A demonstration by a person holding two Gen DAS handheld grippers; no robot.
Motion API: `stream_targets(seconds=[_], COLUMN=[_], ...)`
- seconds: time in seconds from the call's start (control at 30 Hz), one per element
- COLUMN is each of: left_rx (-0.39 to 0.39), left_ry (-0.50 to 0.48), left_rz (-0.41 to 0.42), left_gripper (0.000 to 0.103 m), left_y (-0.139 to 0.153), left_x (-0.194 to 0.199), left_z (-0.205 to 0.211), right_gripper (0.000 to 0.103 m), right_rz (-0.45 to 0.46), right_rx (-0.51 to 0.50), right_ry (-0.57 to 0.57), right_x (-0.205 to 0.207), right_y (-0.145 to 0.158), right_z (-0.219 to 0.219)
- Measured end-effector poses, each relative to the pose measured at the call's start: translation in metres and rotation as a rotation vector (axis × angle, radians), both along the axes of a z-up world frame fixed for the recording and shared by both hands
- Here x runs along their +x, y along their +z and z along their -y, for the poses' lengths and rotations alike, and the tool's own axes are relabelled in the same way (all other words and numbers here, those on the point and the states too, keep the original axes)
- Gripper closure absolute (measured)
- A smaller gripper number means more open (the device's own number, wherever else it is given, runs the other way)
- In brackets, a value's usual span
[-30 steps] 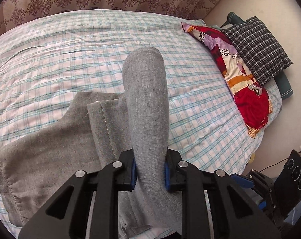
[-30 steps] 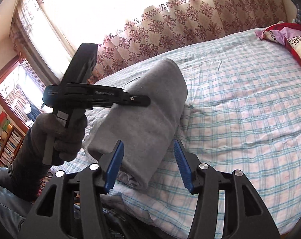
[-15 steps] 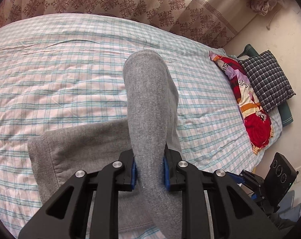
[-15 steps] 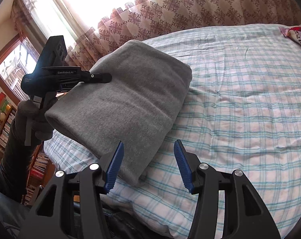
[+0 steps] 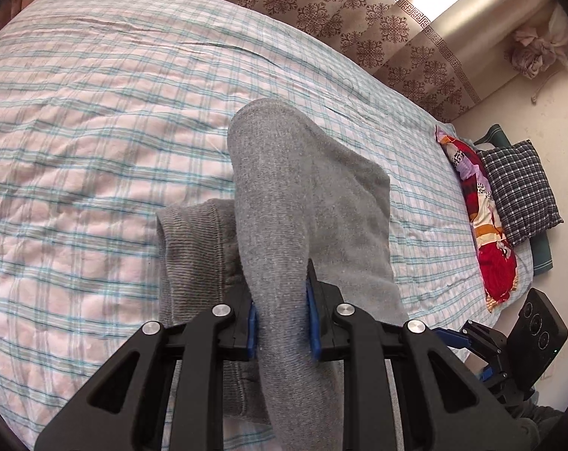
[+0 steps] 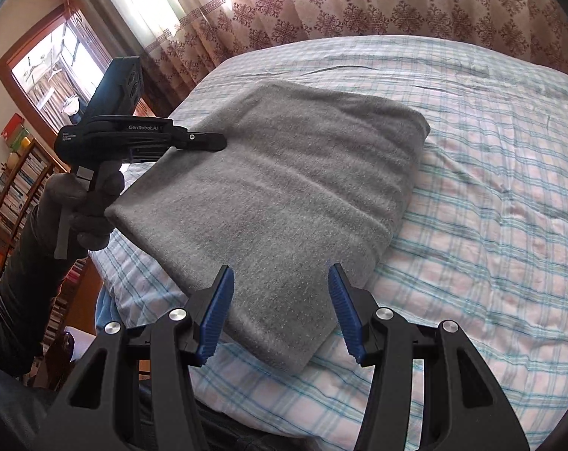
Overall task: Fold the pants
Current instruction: 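Lift the held edge with the left gripper and fold it over the stack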
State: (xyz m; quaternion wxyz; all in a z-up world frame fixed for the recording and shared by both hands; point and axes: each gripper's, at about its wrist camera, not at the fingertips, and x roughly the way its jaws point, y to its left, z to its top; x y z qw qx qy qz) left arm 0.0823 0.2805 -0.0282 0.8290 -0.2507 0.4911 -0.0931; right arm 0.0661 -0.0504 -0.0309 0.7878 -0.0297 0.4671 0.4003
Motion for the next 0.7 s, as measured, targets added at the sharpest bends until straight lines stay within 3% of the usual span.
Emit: stream_targets(seconds=[0.3, 0.43, 0.63, 0.67, 0.7], left_rx=[-0.032, -0.033, 0.09, 0.133, 0.209], left_ry=[0.008, 0.022, 0.024, 0.03, 0.047], left_rz=[0.008, 0.002, -0.002, -0.008, -0.017], left_gripper=[0.083, 0.081, 0.067, 0.061, 0.046], left_y=[-0.025, -0.039, -0.038, -0.035, -0.03], left_x=[-0.003, -0.005, -0.007, -0.007, -0.007], left_z=[-0.023, -0.027, -0.016, -0.014, -0.011], right_gripper=[0.05, 0.049, 0.048, 0.048, 0.048], right_rz=[-0.033, -0.101, -0.149, -0.158, -0.165], right_rx=[-0.064, -0.077, -0.075, -0.071, -0.066], right_ry=[0.085, 0.1, 0.115, 0.115, 0.113], right_x=[-0.006, -0.001, -0.004, -0.004, -0.005], right_y=[-0.019, -0.036, -0.042, -0.043, -0.044], right_z=[-0.034, -0.041, -0.041, -0.04, -0.038])
